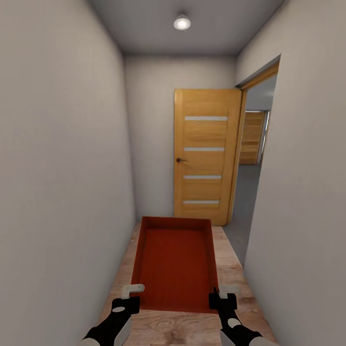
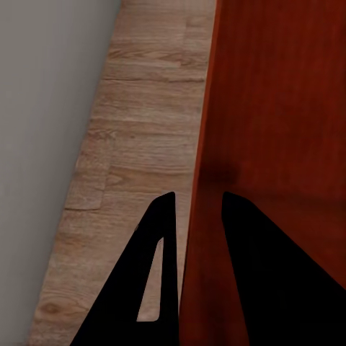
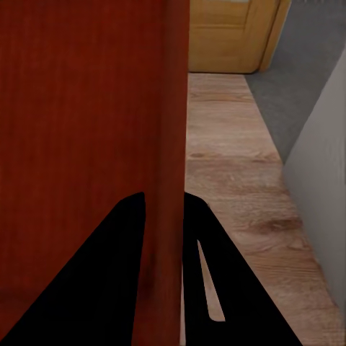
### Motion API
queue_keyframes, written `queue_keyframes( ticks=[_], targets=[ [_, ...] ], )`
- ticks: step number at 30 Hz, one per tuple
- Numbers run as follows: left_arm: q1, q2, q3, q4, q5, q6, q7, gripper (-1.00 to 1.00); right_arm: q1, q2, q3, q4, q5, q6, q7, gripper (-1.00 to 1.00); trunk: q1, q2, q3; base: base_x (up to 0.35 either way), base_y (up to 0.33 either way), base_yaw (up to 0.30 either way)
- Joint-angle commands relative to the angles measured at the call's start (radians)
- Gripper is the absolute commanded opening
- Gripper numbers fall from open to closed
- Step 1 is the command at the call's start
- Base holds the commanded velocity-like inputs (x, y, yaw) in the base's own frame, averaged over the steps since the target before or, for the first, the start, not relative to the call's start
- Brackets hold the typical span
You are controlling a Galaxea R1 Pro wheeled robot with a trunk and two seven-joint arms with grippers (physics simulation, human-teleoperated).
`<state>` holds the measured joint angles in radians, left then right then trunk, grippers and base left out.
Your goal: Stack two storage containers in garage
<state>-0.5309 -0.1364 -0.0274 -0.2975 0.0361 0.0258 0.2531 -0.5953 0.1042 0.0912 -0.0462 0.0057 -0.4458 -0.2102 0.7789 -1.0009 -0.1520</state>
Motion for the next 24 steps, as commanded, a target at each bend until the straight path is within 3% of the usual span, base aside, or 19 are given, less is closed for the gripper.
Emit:
queue_keyframes(
  ticks=[1, 24],
  targets=[
    [0.0, 0.0, -0.017, 0.003, 0.025, 0.005, 0.005, -1.0, -0.001, 0.0, 0.009, -0.043, 0.001, -0.004, -0.008, -1.0, 0.001, -0.001, -0.002, 0.322, 0.0, 0.0],
    [0.0, 0.0, -0.017, 0.003, 0.025, 0.005, 0.005, -1.0, -0.001, 0.0, 0.009, -0.043, 0.001, -0.004, -0.008, -1.0, 0.001, -0.001, -0.002, 0.322, 0.0, 0.0]
  ],
)
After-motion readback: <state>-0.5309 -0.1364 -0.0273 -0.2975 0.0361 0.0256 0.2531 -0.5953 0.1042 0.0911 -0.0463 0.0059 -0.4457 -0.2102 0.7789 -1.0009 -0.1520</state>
